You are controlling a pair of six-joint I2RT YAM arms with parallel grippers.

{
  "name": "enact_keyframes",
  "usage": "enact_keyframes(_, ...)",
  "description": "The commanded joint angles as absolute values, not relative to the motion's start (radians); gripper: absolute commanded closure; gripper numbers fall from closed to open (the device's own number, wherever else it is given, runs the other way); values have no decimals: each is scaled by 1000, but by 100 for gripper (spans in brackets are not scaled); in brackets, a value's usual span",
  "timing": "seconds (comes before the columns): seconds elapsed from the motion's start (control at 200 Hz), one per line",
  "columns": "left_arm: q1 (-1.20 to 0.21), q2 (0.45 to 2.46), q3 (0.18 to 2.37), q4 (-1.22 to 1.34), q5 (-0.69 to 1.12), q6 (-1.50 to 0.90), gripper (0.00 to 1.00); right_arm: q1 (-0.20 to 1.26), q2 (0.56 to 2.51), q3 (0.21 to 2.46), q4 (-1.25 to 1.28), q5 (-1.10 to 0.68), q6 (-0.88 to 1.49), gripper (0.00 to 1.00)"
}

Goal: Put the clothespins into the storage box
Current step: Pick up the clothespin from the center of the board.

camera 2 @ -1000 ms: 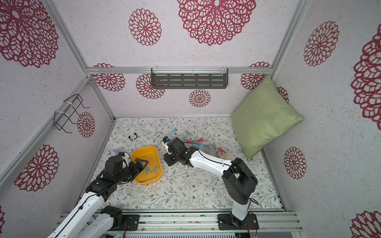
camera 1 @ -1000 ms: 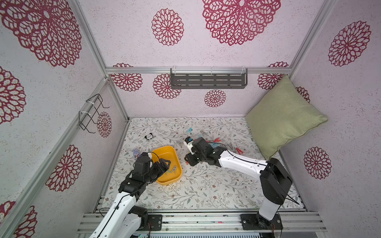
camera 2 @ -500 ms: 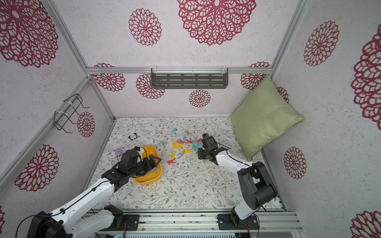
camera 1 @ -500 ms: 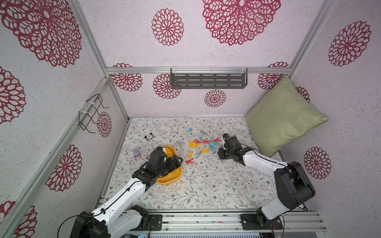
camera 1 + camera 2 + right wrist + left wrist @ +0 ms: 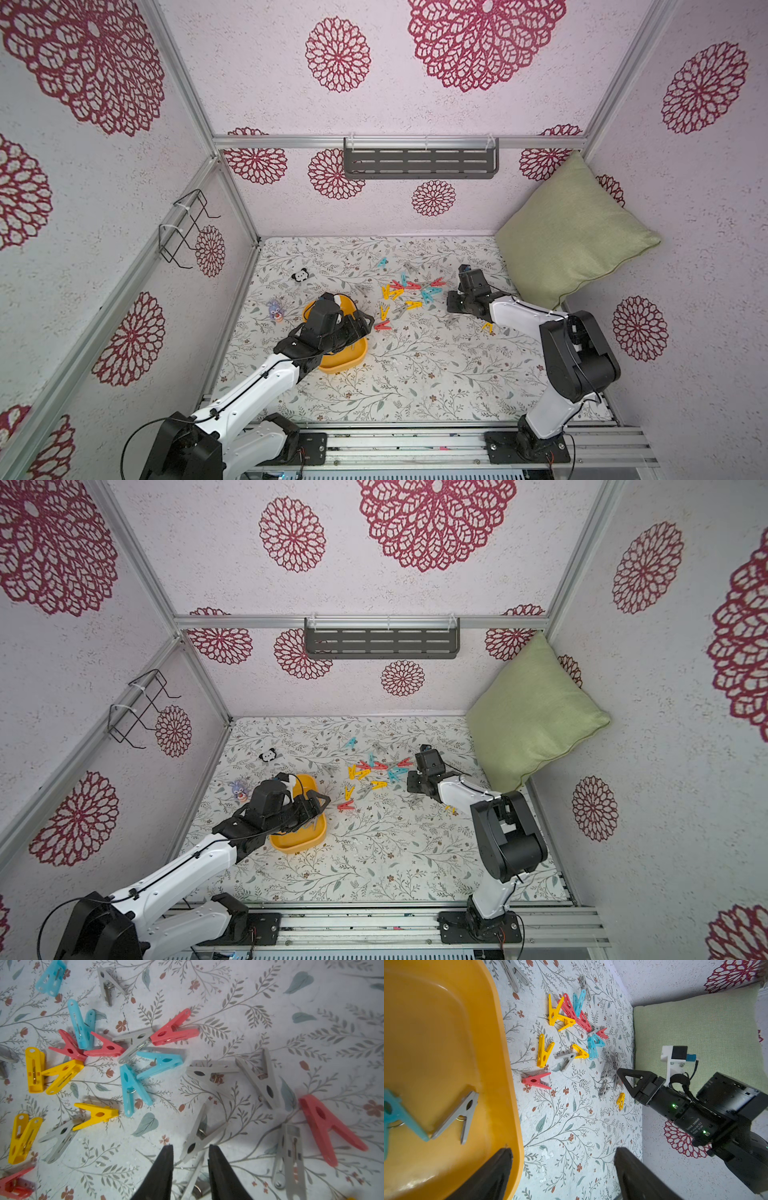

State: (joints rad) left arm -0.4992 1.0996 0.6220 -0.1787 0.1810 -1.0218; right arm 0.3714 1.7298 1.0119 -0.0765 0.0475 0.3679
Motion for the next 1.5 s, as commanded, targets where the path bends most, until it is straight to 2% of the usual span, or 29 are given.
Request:
enact_keyframes(0.0,-509,1100,624,-153,168,-1011,14,366,1759,1050,-64,47,376,66)
enact_keyframes(0.39,-509,1114,624,-160,168,-999,14,365,1861,1107,-55,79,365,68)
enact_keyframes(0.615,-509,1106,614,-158,165,-1004,14,365,1895,1126,-64,96,358,72)
enact_keyframes(0.996,-508,1043,601,-205,128,-995,14,379,1869,1127,-54,59,361,97)
enact_keyframes(1.046,-507,1022,600,-220,110,-993,14,393,1852,1128,-57,52,361,100)
enact_keyframes(1.221,-473,937,604,-309,79,-964,13,478,1791,1141,-67,14,374,100)
enact_keyframes(1.496,-297,778,580,-441,119,-932,12,703,1787,1255,-85,-66,394,100)
